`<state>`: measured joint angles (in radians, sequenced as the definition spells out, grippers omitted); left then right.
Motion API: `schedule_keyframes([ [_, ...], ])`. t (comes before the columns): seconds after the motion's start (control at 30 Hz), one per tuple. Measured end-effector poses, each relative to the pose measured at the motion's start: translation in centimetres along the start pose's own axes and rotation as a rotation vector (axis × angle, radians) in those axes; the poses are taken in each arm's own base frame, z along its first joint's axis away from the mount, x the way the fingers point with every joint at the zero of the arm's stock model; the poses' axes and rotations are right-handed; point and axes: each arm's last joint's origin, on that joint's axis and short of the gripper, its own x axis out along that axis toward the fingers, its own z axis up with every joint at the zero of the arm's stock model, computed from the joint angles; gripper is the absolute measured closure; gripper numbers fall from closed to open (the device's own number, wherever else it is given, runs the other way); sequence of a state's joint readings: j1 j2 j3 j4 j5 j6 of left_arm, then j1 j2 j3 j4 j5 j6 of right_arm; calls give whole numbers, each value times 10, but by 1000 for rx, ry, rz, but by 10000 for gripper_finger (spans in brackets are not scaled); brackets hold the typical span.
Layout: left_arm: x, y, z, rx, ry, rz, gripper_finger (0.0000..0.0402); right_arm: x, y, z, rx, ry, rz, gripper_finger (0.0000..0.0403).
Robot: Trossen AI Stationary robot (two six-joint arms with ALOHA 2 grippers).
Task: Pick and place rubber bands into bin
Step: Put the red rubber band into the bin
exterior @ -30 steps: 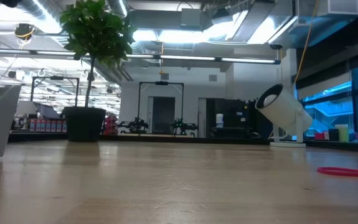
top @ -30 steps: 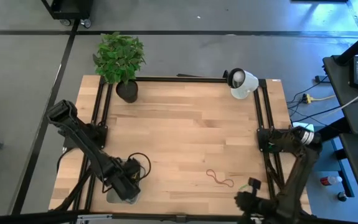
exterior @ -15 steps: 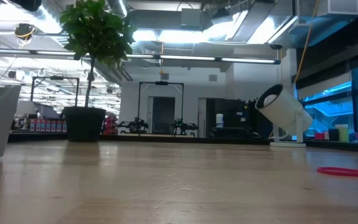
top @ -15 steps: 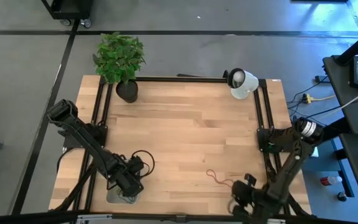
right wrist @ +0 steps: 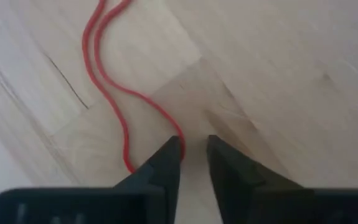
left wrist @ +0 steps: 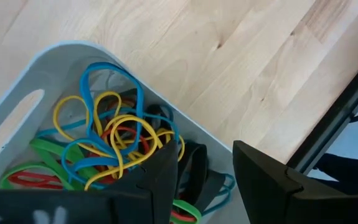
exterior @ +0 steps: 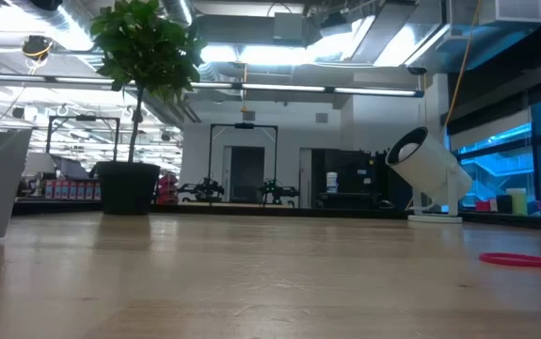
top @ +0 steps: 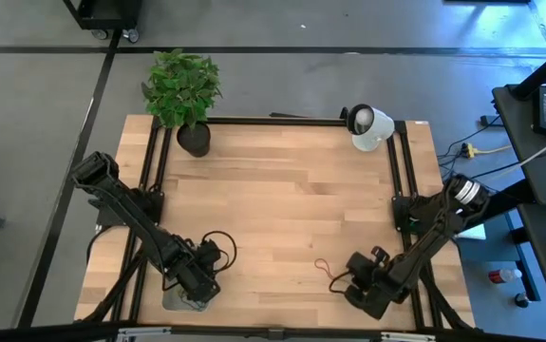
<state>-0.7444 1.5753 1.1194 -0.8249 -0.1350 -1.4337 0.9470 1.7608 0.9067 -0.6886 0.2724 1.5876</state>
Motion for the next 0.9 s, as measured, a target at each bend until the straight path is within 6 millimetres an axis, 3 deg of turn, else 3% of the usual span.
schedule_keyframes([
  [0.2,0,0,0,10,-3,1,254,2,3,-1,5,2,32,393],
  [0.47,0,-4,6,44,-32,-48,254,-19,23,5,11,-8,51,401],
  [0.7,-3,-26,28,216,-236,-245,254,-51,44,16,-33,-99,98,401],
  [0.9,-19,-40,51,330,-379,-317,254,-77,61,30,-59,-238,165,402],
])
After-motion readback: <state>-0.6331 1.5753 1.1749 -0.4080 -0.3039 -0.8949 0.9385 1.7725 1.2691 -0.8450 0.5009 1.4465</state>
